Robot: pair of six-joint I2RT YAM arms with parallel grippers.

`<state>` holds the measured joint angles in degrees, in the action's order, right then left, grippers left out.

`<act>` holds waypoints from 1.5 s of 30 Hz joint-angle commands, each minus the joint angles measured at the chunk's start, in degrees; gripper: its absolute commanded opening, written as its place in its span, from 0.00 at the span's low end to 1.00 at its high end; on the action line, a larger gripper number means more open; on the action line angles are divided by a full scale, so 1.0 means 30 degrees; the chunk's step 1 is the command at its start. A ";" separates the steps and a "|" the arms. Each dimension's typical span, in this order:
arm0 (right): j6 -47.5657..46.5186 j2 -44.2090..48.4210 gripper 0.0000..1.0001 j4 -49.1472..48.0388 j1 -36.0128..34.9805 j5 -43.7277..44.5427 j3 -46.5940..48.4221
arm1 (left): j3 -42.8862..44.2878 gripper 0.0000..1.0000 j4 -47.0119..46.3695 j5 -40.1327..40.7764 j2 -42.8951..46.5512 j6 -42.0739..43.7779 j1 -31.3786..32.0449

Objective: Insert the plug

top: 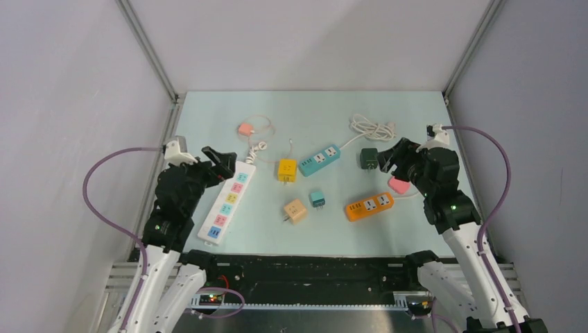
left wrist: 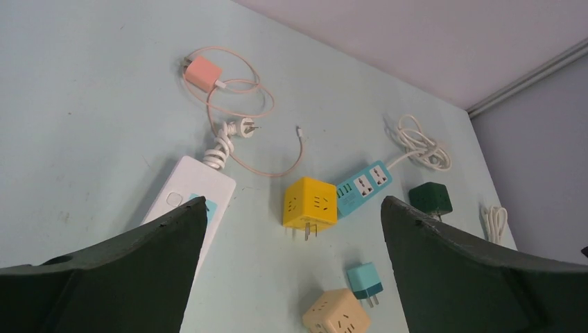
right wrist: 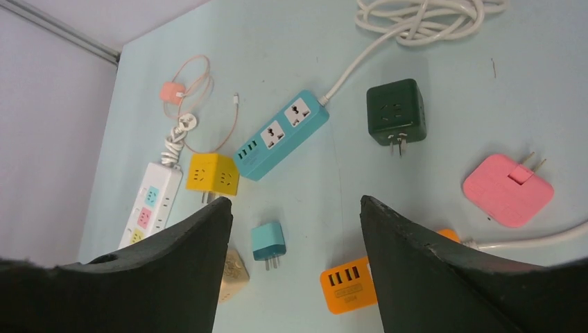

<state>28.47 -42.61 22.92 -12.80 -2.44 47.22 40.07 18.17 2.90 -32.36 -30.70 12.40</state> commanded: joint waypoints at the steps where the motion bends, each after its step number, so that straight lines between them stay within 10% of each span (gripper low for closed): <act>1: 0.0611 -0.0203 0.71 0.0096 -0.0107 0.0359 -0.0212 | -0.0223 1.00 -0.0173 0.0815 0.0285 -0.0603 0.0003; 17: 0.3143 -0.1889 0.64 -0.0068 -0.0637 -0.0103 -0.1622 | -0.3231 1.00 -0.0475 -0.0566 -0.1311 -0.2079 0.0037; 27: 0.3708 -0.3280 0.77 0.0588 -0.1900 -0.0831 -0.2484 | 0.0469 1.00 -0.0552 0.5657 -1.1455 0.0733 0.3076; 45: 0.3356 -0.2939 0.98 0.2135 -0.2639 -0.0888 -0.2850 | 0.5620 1.00 0.2245 0.5959 -1.8995 0.7289 0.3278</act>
<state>38.79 -52.16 28.97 -20.43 -4.03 38.89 54.43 22.65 19.18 -87.44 -15.53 21.87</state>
